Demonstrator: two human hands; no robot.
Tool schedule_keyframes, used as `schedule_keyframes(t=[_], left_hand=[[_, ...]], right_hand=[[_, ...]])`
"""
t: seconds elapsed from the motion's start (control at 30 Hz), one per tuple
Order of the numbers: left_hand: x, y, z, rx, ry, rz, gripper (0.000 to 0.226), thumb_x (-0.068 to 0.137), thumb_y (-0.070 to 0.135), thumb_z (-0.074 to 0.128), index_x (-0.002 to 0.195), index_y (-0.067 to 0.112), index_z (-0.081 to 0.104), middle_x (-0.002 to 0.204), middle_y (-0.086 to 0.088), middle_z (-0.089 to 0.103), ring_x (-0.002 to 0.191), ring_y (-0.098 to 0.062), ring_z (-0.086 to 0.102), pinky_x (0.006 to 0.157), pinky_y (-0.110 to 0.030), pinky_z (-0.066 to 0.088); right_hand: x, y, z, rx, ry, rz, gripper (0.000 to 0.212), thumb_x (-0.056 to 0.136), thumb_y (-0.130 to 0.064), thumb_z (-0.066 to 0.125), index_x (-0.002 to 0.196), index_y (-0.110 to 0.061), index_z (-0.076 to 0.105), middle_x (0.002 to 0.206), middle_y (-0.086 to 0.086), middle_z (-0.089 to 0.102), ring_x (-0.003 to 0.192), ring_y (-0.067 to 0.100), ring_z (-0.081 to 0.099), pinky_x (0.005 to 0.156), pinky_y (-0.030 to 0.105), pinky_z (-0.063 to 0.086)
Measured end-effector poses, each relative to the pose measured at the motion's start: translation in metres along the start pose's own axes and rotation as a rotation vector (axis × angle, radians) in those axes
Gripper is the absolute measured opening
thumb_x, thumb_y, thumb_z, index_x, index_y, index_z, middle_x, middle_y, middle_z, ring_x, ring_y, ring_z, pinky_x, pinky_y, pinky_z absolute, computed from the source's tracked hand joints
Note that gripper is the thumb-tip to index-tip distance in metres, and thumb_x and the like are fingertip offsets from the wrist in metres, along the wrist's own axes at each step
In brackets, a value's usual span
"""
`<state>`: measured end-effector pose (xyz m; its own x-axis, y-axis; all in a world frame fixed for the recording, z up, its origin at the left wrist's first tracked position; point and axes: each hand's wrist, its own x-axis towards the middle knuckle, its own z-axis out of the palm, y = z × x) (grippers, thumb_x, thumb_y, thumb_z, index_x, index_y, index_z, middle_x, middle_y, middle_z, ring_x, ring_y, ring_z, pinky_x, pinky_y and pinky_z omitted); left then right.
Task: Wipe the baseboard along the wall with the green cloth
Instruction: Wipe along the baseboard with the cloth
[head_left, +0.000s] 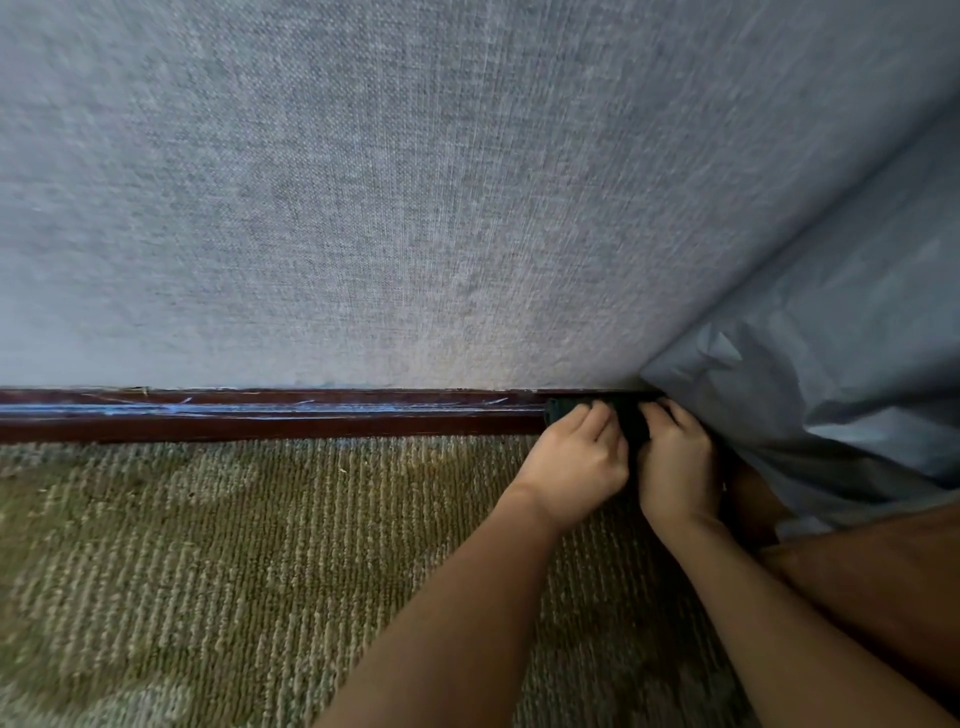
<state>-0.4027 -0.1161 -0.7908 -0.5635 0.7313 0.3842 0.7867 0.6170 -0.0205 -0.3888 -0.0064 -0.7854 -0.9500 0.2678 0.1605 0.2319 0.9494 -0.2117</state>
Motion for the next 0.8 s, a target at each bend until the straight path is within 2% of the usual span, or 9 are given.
schedule_keyframes(t=[0.17, 0.33, 0.57, 0.7, 0.8], left_hand=[[-0.004, -0.003, -0.010, 0.001, -0.070, -0.012, 0.037, 0.075, 0.010, 0.037, 0.072, 0.013, 0.074, 0.077, -0.002, 0.072, 0.073, -0.016, 0.064, 0.067, -0.021, 0.048], [-0.009, -0.004, -0.016, 0.031, -0.106, -0.033, 0.040, 0.074, 0.011, 0.035, 0.072, 0.013, 0.075, 0.076, -0.002, 0.073, 0.072, -0.013, 0.065, 0.067, -0.020, 0.049], [-0.016, -0.010, -0.020, 0.048, -0.147, -0.043, 0.043, 0.076, 0.012, 0.032, 0.077, 0.016, 0.075, 0.079, 0.001, 0.073, 0.075, -0.011, 0.064, 0.068, -0.019, 0.048], [-0.021, -0.015, -0.024, 0.065, -0.152, -0.056, 0.046, 0.074, 0.013, 0.029, 0.076, 0.017, 0.075, 0.079, 0.002, 0.073, 0.075, -0.010, 0.064, 0.068, -0.019, 0.049], [-0.018, -0.013, -0.029, 0.045, -0.145, -0.116, 0.046, 0.071, 0.014, 0.028, 0.070, 0.018, 0.074, 0.069, 0.005, 0.070, 0.070, -0.008, 0.062, 0.065, -0.017, 0.047]], right_hand=[[-0.003, -0.006, 0.001, 0.011, 0.046, -0.039, 0.032, 0.065, 0.023, 0.056, 0.095, 0.014, 0.064, 0.095, 0.035, 0.062, 0.089, 0.046, 0.060, 0.083, 0.048, 0.047], [-0.008, -0.015, 0.002, 0.051, 0.077, -0.078, 0.036, 0.058, 0.029, 0.057, 0.091, 0.016, 0.065, 0.085, 0.036, 0.062, 0.078, 0.047, 0.062, 0.074, 0.050, 0.050], [-0.008, -0.019, 0.005, 0.060, -0.017, -0.073, 0.035, 0.074, 0.020, 0.051, 0.106, 0.011, 0.062, 0.105, 0.032, 0.060, 0.099, 0.043, 0.056, 0.088, 0.042, 0.042], [-0.010, -0.024, 0.003, 0.086, -0.027, -0.133, 0.034, 0.064, 0.025, 0.055, 0.096, 0.014, 0.064, 0.096, 0.034, 0.061, 0.091, 0.045, 0.059, 0.083, 0.045, 0.046], [-0.004, -0.026, 0.001, 0.022, -0.085, -0.111, 0.029, 0.074, 0.017, 0.052, 0.101, 0.011, 0.061, 0.101, 0.032, 0.059, 0.097, 0.041, 0.056, 0.084, 0.042, 0.042]])
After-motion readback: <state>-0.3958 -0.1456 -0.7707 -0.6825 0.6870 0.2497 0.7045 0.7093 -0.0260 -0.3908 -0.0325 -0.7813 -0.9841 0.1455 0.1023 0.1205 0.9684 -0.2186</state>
